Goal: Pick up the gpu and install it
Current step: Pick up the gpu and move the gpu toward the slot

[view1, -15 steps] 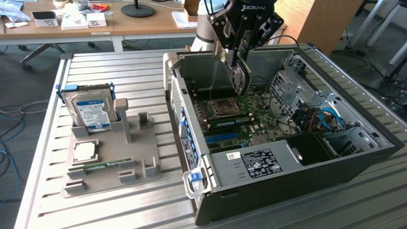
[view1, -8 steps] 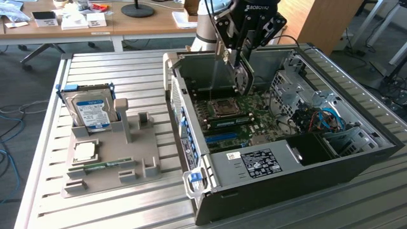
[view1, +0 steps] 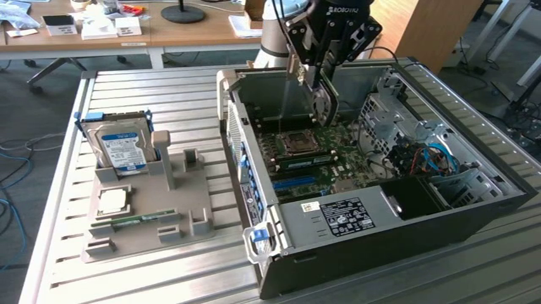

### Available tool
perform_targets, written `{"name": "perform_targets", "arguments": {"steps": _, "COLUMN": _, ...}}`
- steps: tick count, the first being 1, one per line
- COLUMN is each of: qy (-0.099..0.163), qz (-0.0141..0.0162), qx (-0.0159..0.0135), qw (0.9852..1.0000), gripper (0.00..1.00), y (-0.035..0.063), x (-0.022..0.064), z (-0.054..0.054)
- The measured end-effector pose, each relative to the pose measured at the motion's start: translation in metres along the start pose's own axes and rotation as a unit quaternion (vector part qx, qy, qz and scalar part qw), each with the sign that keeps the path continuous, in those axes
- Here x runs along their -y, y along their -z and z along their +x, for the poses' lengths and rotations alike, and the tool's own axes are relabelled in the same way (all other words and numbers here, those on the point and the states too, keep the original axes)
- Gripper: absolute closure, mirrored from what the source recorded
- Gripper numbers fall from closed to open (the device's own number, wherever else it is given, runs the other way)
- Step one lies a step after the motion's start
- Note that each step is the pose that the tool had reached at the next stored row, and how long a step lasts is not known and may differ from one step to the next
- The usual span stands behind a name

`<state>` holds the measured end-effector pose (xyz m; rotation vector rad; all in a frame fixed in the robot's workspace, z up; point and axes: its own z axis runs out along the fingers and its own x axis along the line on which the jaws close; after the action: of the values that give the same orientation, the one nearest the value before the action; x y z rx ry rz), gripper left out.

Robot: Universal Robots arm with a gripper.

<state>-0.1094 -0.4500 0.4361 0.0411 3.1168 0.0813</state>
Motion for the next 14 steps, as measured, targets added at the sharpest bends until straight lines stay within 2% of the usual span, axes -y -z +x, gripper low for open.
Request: {"name": "perform_targets", "arguments": {"steps": 14, "qy": 0.000, "qz": 0.0000, "qx": 0.0000, "qw": 1.0000, "gripper": 0.73, "y": -0.0004, "x": -0.0004, "z": -0.017}}
